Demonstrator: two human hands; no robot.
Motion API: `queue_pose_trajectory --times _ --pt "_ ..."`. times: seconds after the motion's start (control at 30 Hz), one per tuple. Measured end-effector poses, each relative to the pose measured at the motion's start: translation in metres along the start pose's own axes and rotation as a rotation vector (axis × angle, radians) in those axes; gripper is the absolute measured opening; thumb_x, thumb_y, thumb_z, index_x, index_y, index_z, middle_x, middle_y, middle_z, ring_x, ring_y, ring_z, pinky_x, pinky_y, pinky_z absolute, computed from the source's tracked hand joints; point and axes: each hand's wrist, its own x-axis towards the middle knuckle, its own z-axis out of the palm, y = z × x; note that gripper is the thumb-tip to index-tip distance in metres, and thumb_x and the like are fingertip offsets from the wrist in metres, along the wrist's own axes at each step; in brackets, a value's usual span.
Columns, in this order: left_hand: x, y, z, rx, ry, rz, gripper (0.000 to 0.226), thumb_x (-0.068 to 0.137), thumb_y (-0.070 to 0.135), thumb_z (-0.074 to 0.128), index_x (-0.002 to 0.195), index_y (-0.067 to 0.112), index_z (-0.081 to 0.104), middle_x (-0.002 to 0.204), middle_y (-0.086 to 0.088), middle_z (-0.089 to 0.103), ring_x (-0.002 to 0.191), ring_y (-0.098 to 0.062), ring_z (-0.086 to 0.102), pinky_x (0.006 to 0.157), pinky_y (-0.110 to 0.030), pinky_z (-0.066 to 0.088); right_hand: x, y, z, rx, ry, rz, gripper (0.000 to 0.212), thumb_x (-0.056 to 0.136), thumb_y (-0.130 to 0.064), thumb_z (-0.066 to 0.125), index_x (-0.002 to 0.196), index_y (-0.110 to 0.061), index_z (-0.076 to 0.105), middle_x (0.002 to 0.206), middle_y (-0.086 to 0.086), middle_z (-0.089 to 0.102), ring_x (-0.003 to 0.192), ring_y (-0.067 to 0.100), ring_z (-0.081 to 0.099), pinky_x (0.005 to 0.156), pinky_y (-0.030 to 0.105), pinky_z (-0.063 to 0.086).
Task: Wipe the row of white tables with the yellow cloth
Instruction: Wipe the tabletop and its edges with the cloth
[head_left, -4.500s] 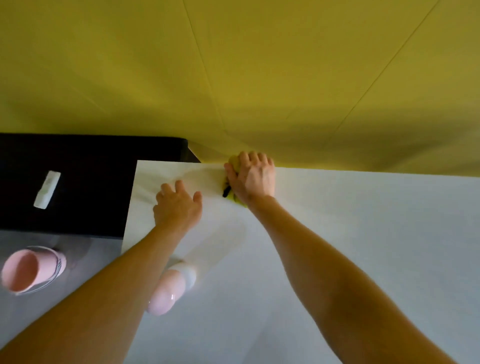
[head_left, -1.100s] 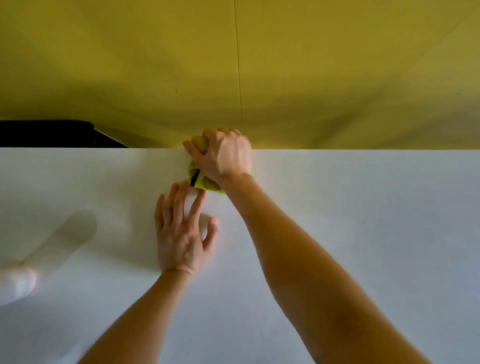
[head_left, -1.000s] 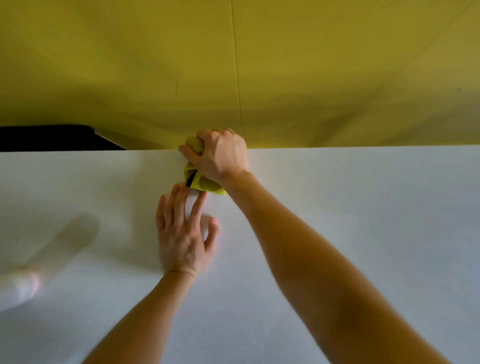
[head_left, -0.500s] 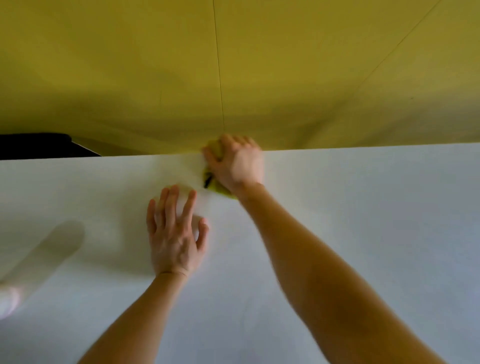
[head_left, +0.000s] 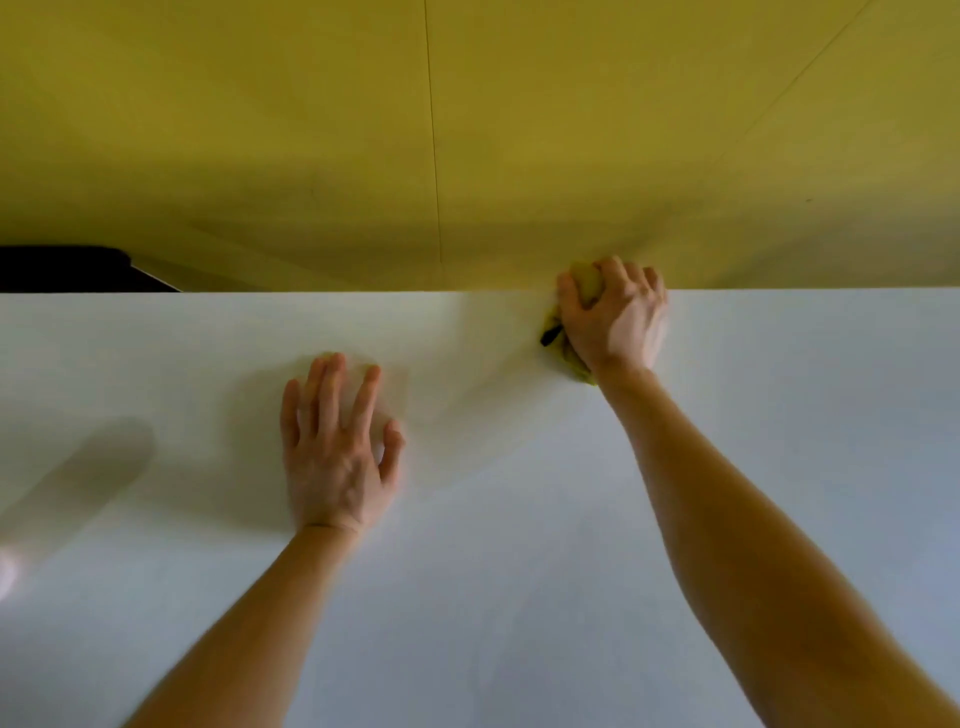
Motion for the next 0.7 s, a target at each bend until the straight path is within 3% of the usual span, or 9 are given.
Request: queue_pose_trajectory --times 0.13,0.23,0.33,0.43,0.53,0.63,0.7 --pt "0.002 0.002 -0.002 0.033 0.004 -0.002 0.061 0.105 0.041 0.052 0.162 0.018 0.051 0.170 -0.021 0.039 0.159 -0.044 0.036 0.130 -0.063 0.025 -0.035 -0.125 0.043 0.071 -0.171 -0.260 0.037 0.092 -0.055 0.067 0.093 -0.018 0.071 0.092 0.013 0.072 0.093 0.039 0.063 0.078 0.044 0.046" --pt "0.000 0.005 -0.003 0.052 0.025 0.023 0.059 0.108 0.039 0.051 0.161 0.015 0.051 0.170 -0.023 0.040 0.158 -0.045 0.038 0.129 -0.063 0.027 -0.039 -0.146 0.043 0.145 -0.255 -0.354 0.040 0.095 -0.058 0.067 0.098 -0.018 0.072 0.096 0.013 0.073 0.098 0.039 0.064 0.078 0.044 0.045" --pt "0.001 0.004 -0.006 0.130 -0.052 0.031 0.063 0.109 0.044 0.042 0.165 0.014 0.045 0.172 -0.024 0.034 0.160 -0.045 0.033 0.130 -0.063 0.025 -0.015 -0.068 0.026 0.156 -0.226 -0.375 0.045 0.095 -0.063 0.063 0.100 -0.020 0.073 0.096 0.011 0.075 0.097 0.040 0.064 0.080 0.044 0.051" --pt "0.001 0.013 -0.012 0.216 -0.147 0.003 0.069 0.108 0.048 0.038 0.167 0.012 0.040 0.175 -0.025 0.029 0.162 -0.044 0.029 0.133 -0.061 0.020 0.025 0.069 -0.014 0.088 -0.094 -0.233 0.046 0.095 -0.065 0.063 0.102 -0.021 0.074 0.097 0.010 0.075 0.095 0.041 0.065 0.086 0.045 0.052" --pt "0.003 0.030 -0.016 0.237 -0.151 -0.018 0.067 0.105 0.041 0.040 0.162 0.007 0.047 0.172 -0.021 0.037 0.161 -0.039 0.034 0.132 -0.061 0.019 0.056 0.175 -0.063 -0.005 -0.009 -0.100 0.046 0.098 -0.063 0.059 0.104 -0.020 0.074 0.098 0.013 0.074 0.096 0.041 0.063 0.097 0.048 0.047" --pt "0.010 0.069 -0.014 0.231 -0.154 0.053 0.059 0.105 0.036 0.043 0.154 0.007 0.056 0.167 -0.019 0.045 0.157 -0.037 0.041 0.130 -0.061 0.024 0.052 0.163 -0.058 -0.097 0.017 0.024 0.038 0.098 -0.052 0.058 0.094 -0.017 0.073 0.092 0.017 0.072 0.093 0.041 0.061 0.100 0.049 0.046" --pt "0.017 0.110 -0.010 0.203 -0.154 0.086 0.057 0.107 0.039 0.043 0.153 0.008 0.057 0.166 -0.019 0.046 0.155 -0.038 0.043 0.128 -0.061 0.027 0.038 0.104 -0.041 -0.016 -0.078 -0.084 0.034 0.096 -0.048 0.061 0.089 -0.017 0.071 0.089 0.016 0.069 0.091 0.040 0.061 0.090 0.047 0.048"
